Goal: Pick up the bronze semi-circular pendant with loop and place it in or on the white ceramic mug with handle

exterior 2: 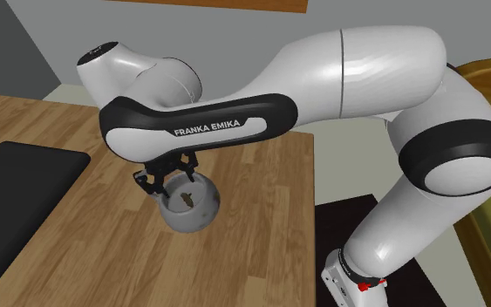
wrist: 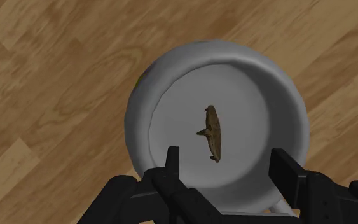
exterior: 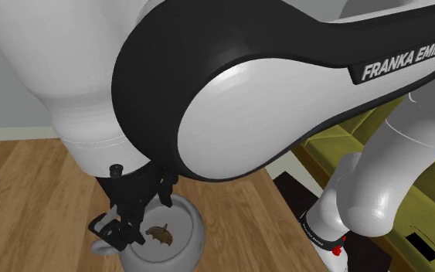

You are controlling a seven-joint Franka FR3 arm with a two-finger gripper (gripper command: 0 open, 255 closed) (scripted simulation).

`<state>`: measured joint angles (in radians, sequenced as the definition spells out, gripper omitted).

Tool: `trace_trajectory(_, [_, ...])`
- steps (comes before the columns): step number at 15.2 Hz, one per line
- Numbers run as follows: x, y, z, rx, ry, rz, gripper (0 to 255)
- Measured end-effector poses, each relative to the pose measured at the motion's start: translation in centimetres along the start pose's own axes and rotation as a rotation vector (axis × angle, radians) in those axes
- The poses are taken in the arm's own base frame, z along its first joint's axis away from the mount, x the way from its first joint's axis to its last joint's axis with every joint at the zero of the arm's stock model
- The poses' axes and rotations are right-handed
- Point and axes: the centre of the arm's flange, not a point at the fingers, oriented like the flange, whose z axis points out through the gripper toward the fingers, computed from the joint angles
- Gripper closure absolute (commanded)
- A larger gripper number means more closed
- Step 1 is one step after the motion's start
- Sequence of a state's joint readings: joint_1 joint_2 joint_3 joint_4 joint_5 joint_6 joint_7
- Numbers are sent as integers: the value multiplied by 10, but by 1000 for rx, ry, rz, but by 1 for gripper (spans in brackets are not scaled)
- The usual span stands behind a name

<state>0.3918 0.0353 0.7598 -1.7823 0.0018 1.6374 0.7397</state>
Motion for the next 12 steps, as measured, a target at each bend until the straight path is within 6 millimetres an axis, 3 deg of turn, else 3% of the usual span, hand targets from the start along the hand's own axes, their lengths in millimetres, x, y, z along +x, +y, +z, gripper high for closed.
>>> trace_trajectory(2, [0, 0, -5, -1, -1, -1, 0])
trace_trajectory(6, [-1, -1, -44, -1, -2, -2, 0])
trace_trajectory(12, [0, -1, -49, -2, -3, -1, 0])
